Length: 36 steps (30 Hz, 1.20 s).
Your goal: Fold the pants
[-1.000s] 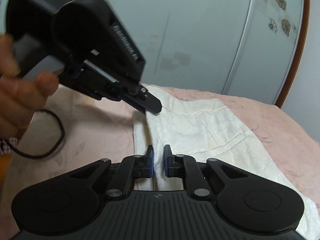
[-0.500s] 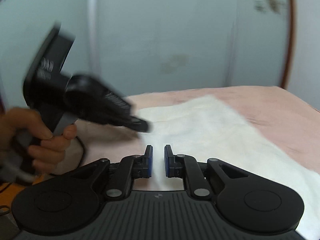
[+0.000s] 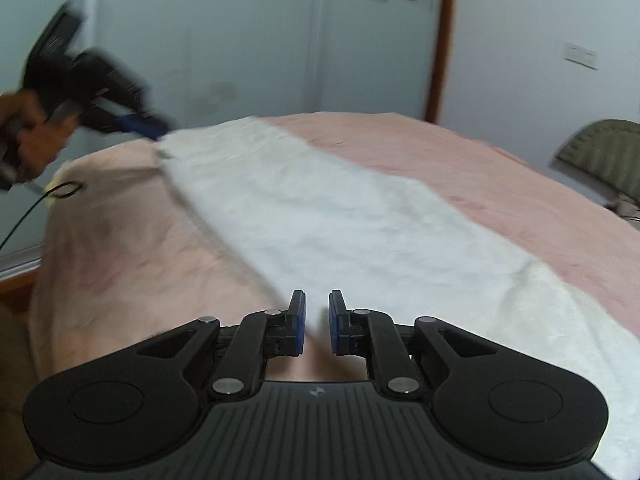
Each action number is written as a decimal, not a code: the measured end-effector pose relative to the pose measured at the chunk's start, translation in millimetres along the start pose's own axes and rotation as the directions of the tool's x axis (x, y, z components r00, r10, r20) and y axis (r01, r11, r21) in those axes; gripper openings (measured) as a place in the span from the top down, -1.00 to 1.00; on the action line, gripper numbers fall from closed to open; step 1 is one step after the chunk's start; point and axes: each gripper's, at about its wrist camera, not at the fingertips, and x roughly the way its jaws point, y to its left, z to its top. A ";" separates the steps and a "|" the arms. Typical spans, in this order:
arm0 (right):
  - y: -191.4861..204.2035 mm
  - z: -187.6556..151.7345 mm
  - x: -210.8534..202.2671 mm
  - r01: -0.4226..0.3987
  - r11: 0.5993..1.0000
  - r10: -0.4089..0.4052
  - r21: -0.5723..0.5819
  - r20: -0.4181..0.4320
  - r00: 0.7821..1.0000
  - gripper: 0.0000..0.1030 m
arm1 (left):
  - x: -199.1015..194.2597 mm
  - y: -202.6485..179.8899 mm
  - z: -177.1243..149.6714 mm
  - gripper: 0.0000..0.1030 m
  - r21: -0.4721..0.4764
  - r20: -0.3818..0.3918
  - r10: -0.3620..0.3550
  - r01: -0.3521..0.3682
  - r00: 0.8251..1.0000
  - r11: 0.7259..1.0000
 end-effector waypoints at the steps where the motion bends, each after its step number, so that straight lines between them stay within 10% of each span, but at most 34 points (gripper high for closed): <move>1: 3.4 -1.7 0.8 -0.004 1.000 0.004 -0.018 -0.003 1.000 0.77 | 5.2 -6.7 -4.2 0.07 0.004 -0.024 -0.033 0.033 0.999 0.999; 7: 14.3 -2.4 1.6 0.037 0.997 -0.036 -0.062 0.015 0.999 0.73 | 33.7 -36.1 -22.9 0.02 0.075 -0.101 -0.074 0.082 0.992 0.994; 10: 0.2 -1.0 2.8 0.050 0.998 -0.053 0.045 0.057 0.997 0.49 | 51.5 -45.0 -31.9 -0.04 0.190 -0.123 0.031 -0.007 0.992 0.982; 16: -3.9 -6.4 7.3 -0.019 0.999 0.021 0.030 -0.088 0.996 0.27 | 39.6 -59.4 -48.0 0.02 0.405 -0.104 0.086 -0.037 0.991 0.914; 21: -39.3 24.6 14.5 -0.025 0.981 0.014 0.194 0.059 0.998 0.31 | 53.0 -87.8 -32.6 -0.13 0.398 -0.039 0.002 0.014 0.999 0.918; 24: -54.7 29.7 45.6 0.041 0.958 -0.044 0.282 0.004 0.999 0.01 | 74.4 -105.0 -40.5 -0.48 0.476 -0.027 0.015 0.000 1.000 0.880; 30: -33.2 9.9 48.4 0.035 0.986 -0.016 0.162 -0.121 0.992 -0.57 | 78.6 -91.7 -75.5 -0.37 0.627 -0.067 0.078 -0.019 0.995 0.779; 33: -63.7 15.3 37.3 -0.032 0.960 0.062 0.277 -0.100 0.993 -0.59 | 80.4 -94.3 -52.5 -0.10 0.564 -0.111 0.051 0.021 0.993 0.826; 36: -95.6 25.6 34.4 0.089 0.935 -0.074 0.344 -0.057 0.996 -0.60 | 94.2 -112.6 -20.6 -0.21 0.510 -0.102 -0.024 0.073 0.994 0.857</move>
